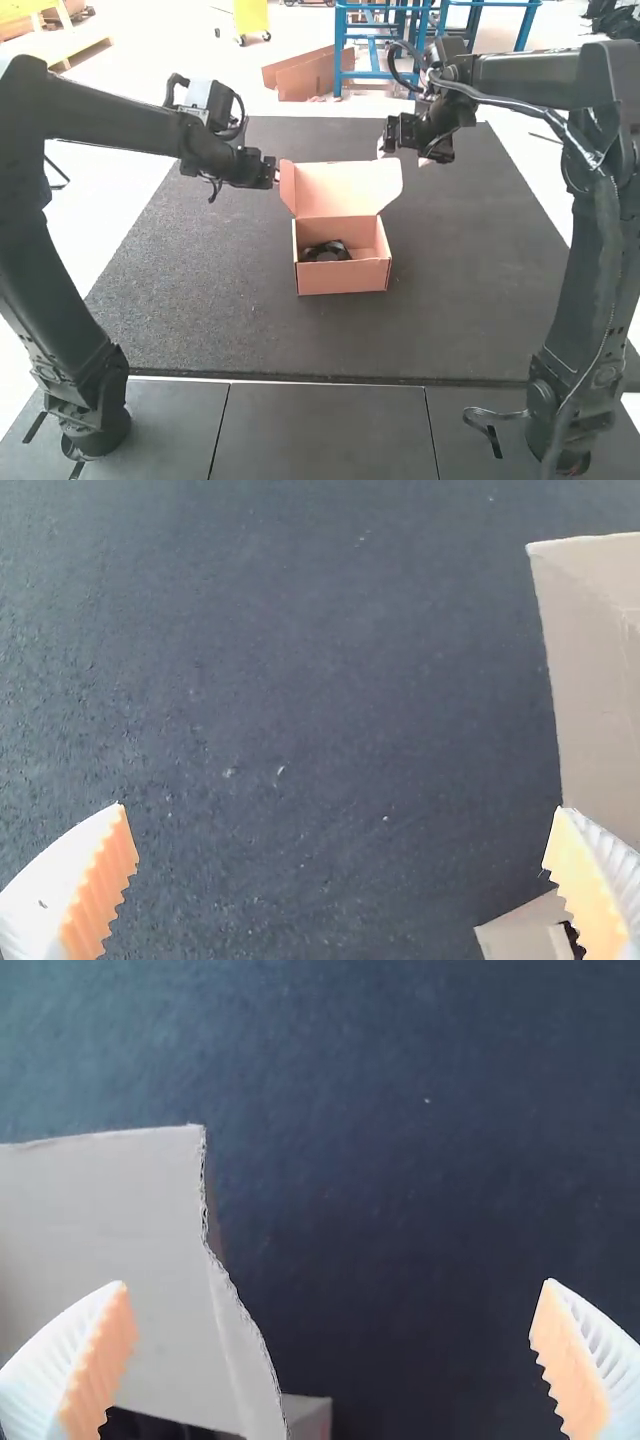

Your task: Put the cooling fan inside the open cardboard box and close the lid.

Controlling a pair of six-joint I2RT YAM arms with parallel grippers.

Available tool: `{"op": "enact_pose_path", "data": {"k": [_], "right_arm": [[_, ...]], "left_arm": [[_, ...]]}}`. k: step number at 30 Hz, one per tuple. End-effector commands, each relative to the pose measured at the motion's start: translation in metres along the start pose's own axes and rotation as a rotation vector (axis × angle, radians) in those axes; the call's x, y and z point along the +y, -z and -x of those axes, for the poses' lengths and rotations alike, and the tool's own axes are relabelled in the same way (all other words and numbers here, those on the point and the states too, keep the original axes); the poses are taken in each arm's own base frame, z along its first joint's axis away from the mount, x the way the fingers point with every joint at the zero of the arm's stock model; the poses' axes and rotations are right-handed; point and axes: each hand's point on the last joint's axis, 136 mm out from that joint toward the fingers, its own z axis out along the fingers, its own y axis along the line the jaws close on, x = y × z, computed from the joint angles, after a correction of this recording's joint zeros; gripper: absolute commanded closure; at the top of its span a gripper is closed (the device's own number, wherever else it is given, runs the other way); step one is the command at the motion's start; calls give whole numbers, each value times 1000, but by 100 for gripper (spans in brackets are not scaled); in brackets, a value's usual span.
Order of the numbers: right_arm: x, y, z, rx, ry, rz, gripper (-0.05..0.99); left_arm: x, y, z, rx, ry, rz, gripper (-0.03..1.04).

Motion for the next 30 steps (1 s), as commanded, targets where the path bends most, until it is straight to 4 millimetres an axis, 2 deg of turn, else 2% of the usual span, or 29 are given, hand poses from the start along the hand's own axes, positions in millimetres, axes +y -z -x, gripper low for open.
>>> {"op": "enact_pose_path", "data": {"k": [1,5,12,21,25,26,30], "right_arm": [[6,8,12,-25,-9,32,4],[9,8,12,-22,-10,42,6],[10,7,10,-16,-8,43,12],[10,8,7,-6,-2,44,18],[13,7,5,1,8,58,33],[14,8,5,4,12,61,33],[17,8,3,9,21,66,46]], "left_arm": [[-8,17,29,-75,9,-21,5],[-8,24,34,-93,10,-23,5],[-13,25,33,-88,20,-37,5],[-49,28,38,-109,2,-103,5],[-63,28,37,-112,-4,-129,5],[-65,29,37,-111,-6,-132,5],[-64,29,36,-110,-6,-130,5]]}}
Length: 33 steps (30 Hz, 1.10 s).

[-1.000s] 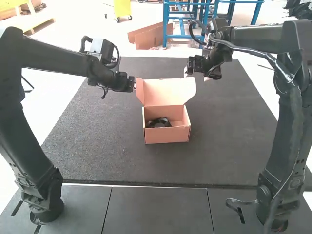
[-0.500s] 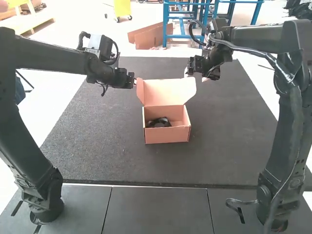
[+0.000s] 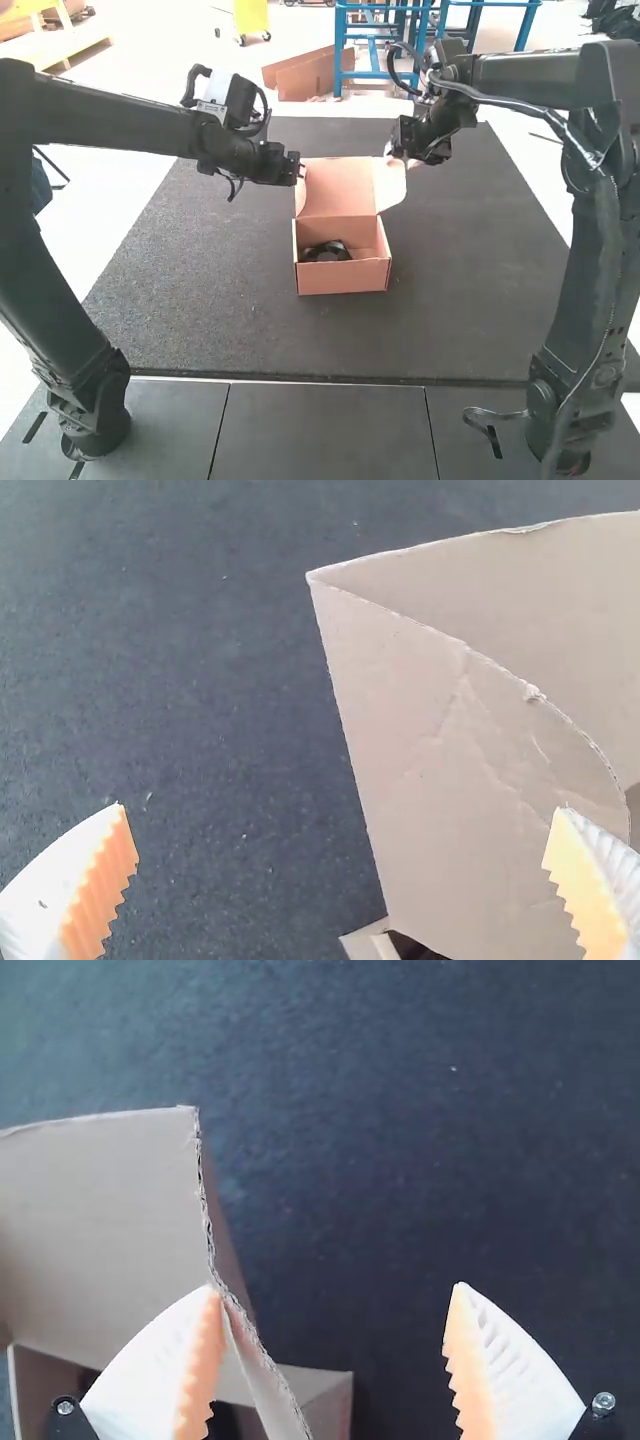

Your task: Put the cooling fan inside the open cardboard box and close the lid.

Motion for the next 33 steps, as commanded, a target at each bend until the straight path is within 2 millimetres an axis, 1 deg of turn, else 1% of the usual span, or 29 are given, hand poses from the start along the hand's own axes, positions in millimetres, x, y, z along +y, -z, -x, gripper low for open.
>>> {"op": "enact_pose_path", "data": {"k": [1,3,5,9,15,18,21,23,25,29,33], "right_arm": [[13,8,11,-29,29,32,49],[15,8,11,-30,33,34,58],[16,8,11,-30,35,36,62],[23,8,11,-29,50,44,66],[23,8,5,-7,38,43,75],[22,8,6,-9,37,42,79],[24,10,8,-14,43,45,80],[24,11,9,-14,43,46,84],[25,12,9,-12,42,47,85],[25,13,8,-6,40,49,92],[28,15,4,13,38,60,94]], "left_arm": [[-10,14,30,-78,4,-29,5],[-10,14,30,-76,4,-29,5],[-9,14,28,-73,5,-29,5],[-11,13,27,-70,3,-31,5],[-11,13,28,-74,3,-31,5],[-10,12,26,-70,3,-31,5],[-10,11,26,-68,3,-30,5],[-10,11,25,-68,3,-30,5],[-10,11,26,-70,3,-29,5],[-10,11,26,-70,1,-29,5],[-10,11,26,-70,1,-29,5]]}}
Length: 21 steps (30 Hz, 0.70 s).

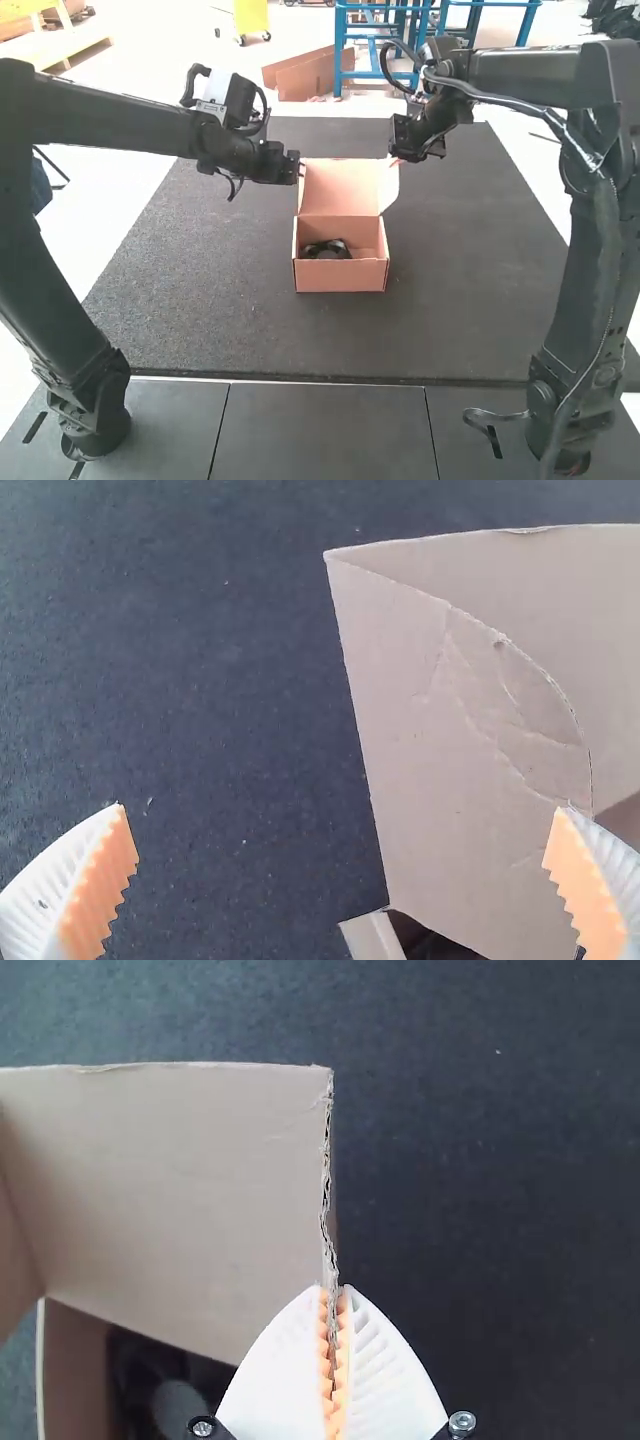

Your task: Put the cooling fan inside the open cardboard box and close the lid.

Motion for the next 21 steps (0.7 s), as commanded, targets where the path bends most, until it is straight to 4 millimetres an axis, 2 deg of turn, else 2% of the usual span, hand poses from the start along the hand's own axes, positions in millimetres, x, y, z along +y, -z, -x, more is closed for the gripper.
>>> {"op": "enact_pose_path", "data": {"k": [1,12,21], "right_arm": [[11,11,11,-24,16,24,94],[39,8,-14,60,73,52,94],[41,10,-38,152,82,38,94]], "left_arm": [[-10,11,24,-63,-2,-28,5],[-9,10,20,-44,-2,-25,5],[-9,14,16,-19,-4,-20,5]]}}
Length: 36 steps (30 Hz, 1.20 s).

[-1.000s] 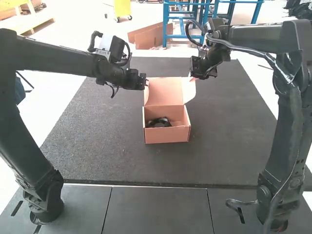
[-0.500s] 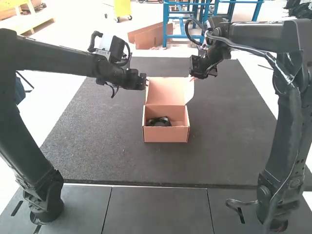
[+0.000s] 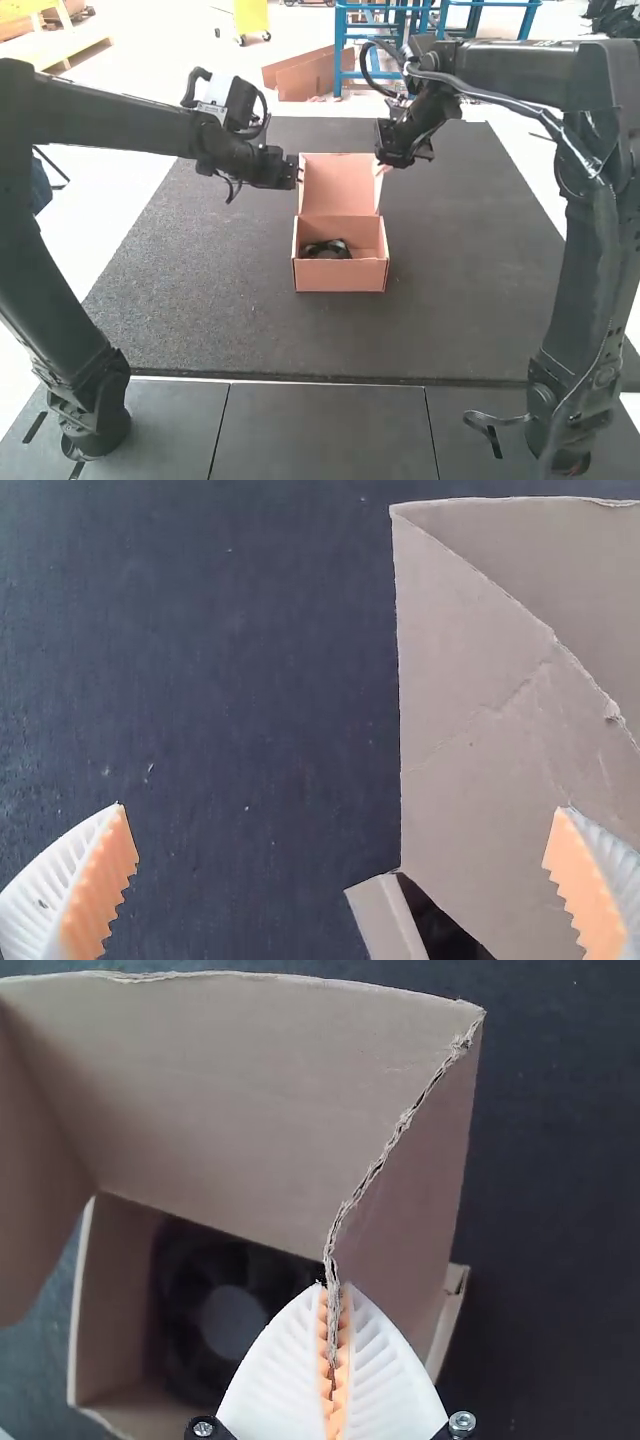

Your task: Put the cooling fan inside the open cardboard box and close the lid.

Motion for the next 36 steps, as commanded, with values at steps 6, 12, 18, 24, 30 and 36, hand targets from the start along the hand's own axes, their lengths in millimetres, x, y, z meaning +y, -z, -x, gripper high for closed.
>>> {"op": "enact_pose_path", "data": {"k": [6,12,18,24,30,36], "right_arm": [[5,9,-17,58,18,-8,94],[4,12,-31,102,15,-24,94],[0,15,-41,111,14,-43,94],[0,20,-45,77,19,-36,94],[8,15,-54,77,29,-10,94],[16,9,-61,75,37,9,94]], "left_arm": [[-11,22,28,-61,-12,-27,5],[-11,27,26,-48,-19,-25,5],[-18,29,21,-33,-28,-37,5],[-23,29,11,-11,-36,-47,5],[-21,29,1,7,-34,-44,5],[-20,34,-7,14,-34,-44,5]]}}
